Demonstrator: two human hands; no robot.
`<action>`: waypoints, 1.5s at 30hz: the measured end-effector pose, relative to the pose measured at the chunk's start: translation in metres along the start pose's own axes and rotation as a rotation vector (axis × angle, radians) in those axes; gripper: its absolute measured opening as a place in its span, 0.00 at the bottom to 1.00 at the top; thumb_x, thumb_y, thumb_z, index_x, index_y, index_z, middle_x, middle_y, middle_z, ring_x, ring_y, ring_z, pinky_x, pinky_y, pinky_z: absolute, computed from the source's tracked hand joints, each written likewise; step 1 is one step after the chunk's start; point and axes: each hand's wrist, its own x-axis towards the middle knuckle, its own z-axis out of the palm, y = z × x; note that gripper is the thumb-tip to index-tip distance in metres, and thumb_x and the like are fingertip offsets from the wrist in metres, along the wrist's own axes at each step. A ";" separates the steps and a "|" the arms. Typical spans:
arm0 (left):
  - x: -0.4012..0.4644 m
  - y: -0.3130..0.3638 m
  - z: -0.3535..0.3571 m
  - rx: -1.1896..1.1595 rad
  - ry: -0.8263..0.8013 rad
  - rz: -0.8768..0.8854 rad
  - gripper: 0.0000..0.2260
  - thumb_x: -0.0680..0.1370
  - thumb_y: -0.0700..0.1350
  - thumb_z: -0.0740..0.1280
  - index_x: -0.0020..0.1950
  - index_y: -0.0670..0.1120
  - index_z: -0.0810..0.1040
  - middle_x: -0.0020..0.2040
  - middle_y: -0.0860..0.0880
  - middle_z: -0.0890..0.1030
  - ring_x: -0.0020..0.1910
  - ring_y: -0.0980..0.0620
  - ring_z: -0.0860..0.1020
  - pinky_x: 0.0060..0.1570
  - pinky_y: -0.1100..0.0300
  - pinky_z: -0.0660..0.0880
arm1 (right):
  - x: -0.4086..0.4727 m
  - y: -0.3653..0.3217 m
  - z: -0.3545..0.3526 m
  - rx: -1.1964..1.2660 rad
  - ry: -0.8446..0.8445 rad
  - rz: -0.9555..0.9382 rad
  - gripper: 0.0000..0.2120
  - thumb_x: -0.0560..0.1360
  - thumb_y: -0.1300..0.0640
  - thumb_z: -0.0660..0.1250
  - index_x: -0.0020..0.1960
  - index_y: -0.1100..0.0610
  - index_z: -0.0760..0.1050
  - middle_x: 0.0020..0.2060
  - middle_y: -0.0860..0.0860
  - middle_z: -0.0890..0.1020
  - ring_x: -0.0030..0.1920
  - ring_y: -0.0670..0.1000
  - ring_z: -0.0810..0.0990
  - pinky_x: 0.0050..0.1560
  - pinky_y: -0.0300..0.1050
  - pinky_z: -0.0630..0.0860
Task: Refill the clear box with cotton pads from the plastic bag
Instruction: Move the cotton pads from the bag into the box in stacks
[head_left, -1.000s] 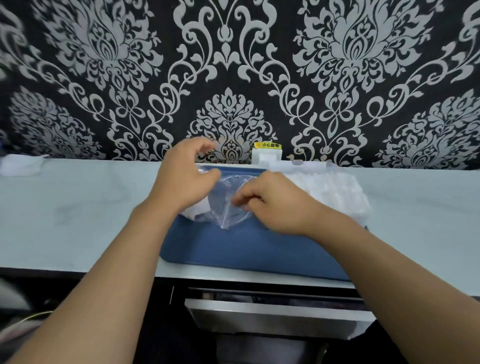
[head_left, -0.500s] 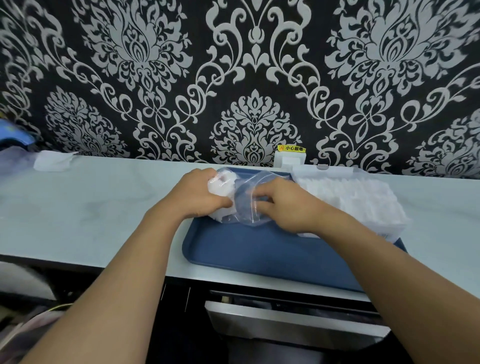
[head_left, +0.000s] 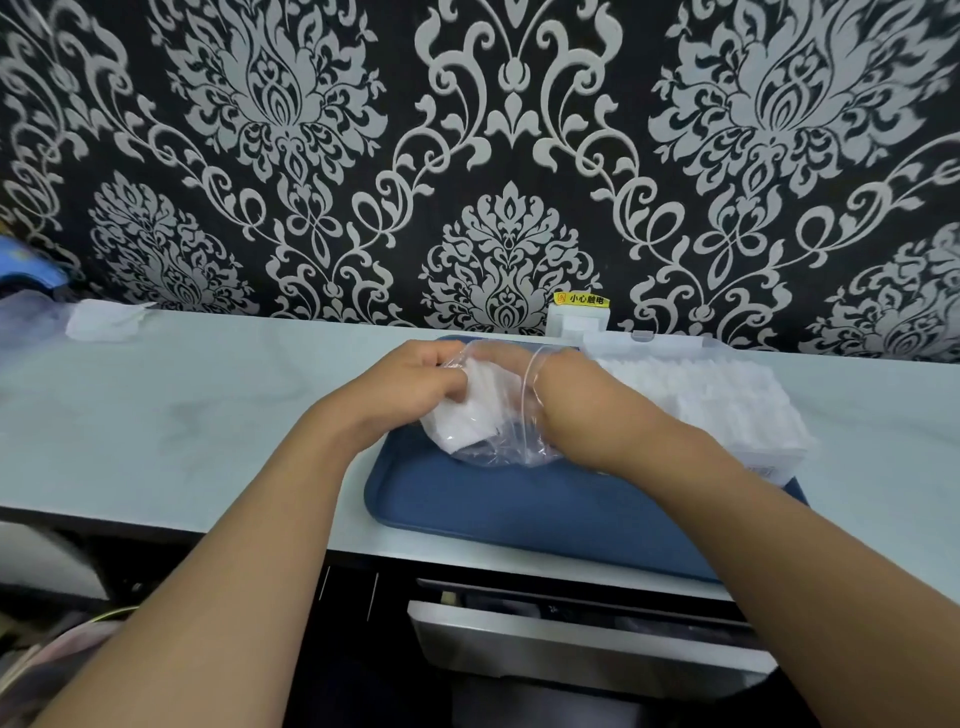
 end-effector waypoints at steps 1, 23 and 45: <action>0.000 -0.001 0.001 -0.024 -0.015 -0.008 0.18 0.64 0.41 0.63 0.51 0.37 0.79 0.41 0.46 0.78 0.41 0.49 0.73 0.38 0.57 0.67 | -0.002 -0.001 -0.004 0.043 0.004 0.007 0.26 0.74 0.63 0.61 0.68 0.44 0.72 0.38 0.48 0.80 0.38 0.52 0.79 0.41 0.46 0.78; 0.015 0.006 0.021 0.195 0.466 0.076 0.07 0.75 0.41 0.67 0.51 0.48 0.82 0.47 0.53 0.81 0.48 0.49 0.79 0.42 0.60 0.74 | -0.027 0.024 -0.039 0.372 0.442 0.042 0.07 0.69 0.56 0.77 0.43 0.57 0.82 0.40 0.48 0.78 0.38 0.45 0.75 0.37 0.37 0.71; -0.003 0.077 0.097 -0.767 0.062 0.021 0.11 0.83 0.47 0.65 0.58 0.41 0.81 0.53 0.40 0.86 0.46 0.44 0.86 0.41 0.54 0.84 | -0.057 0.052 -0.057 1.013 0.389 0.259 0.30 0.72 0.72 0.73 0.70 0.56 0.69 0.48 0.57 0.87 0.42 0.51 0.85 0.41 0.44 0.81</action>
